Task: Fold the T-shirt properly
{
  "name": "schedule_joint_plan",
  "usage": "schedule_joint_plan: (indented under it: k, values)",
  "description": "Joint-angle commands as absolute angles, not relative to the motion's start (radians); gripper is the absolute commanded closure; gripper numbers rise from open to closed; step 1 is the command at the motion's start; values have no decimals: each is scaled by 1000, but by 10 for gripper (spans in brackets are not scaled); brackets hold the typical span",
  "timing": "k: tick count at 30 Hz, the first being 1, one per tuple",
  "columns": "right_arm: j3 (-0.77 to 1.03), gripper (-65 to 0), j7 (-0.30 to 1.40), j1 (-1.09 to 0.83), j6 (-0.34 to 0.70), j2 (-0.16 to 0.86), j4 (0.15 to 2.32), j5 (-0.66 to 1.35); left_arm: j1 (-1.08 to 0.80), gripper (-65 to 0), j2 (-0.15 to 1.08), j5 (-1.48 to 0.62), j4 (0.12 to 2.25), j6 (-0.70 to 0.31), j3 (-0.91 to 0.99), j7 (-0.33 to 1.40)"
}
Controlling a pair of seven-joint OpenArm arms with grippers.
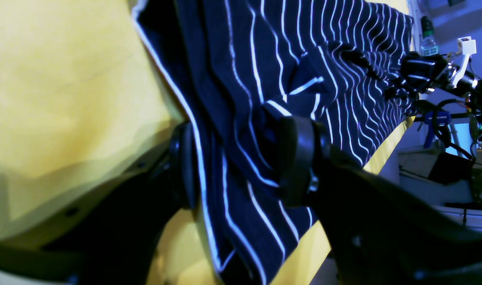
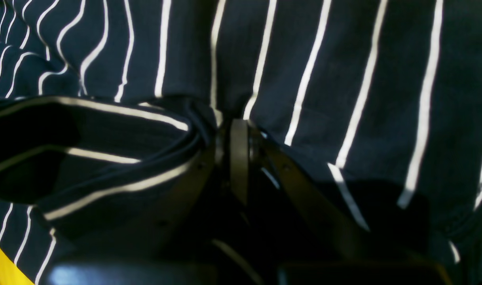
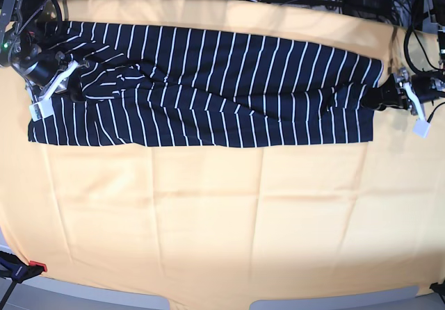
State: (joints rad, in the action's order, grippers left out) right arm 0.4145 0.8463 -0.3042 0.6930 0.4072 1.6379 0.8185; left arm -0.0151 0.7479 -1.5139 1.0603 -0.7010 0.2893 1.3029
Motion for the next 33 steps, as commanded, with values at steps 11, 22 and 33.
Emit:
schedule_joint_plan:
  k: [11, 22, 33]
  values:
    - [419, 0, 838, -297, 698, 424, 1652, 833, -5, -327, 773, -1484, 1065, -658, 423, 1340]
    - [419, 0, 892, -297, 698, 424, 1652, 833, 33, -380, 812, -1484, 1065, -698, 524, 1213]
    - [419, 0, 895, -297, 698, 424, 1652, 833, 24, -380, 813, -1484, 1065, -616, 500, 1356]
